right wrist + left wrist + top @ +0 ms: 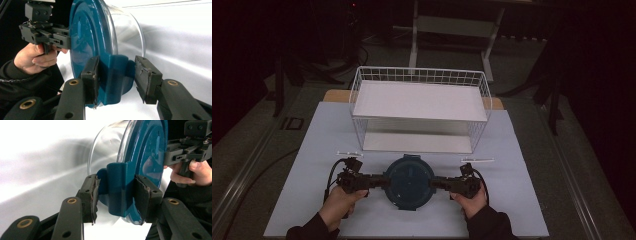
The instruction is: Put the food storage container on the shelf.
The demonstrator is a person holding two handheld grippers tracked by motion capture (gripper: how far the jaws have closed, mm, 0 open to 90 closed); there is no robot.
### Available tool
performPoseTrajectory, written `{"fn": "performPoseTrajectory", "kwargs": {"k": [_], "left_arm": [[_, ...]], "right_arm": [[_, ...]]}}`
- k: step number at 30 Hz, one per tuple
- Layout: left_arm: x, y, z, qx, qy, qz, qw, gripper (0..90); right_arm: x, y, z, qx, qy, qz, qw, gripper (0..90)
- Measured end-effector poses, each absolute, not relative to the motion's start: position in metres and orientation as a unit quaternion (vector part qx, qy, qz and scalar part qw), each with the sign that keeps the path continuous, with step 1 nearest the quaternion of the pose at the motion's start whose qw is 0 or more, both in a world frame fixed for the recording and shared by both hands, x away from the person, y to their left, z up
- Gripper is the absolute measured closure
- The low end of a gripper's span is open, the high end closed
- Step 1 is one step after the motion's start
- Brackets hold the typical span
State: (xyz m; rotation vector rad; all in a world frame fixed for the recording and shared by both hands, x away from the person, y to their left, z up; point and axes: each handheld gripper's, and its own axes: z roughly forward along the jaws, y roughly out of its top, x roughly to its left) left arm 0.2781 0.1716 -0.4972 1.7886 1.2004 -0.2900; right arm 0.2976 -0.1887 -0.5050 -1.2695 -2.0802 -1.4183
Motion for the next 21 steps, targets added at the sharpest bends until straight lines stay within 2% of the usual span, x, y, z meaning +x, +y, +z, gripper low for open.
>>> {"fn": "performPoseTrajectory", "kwargs": {"k": [6,21], "left_arm": [[0.278,0.17,-0.494,0.728,0.49,-0.112,0.466,56.0],[0.298,0.153,-0.47,0.733,0.466,-0.061,0.491,55.9]], "right_arm": [[0.3,-0.19,-0.503,-0.446,-0.726,-0.498,0.16,56.5],[0.318,-0.202,-0.477,-0.428,-0.736,-0.514,0.105,56.2]]}}
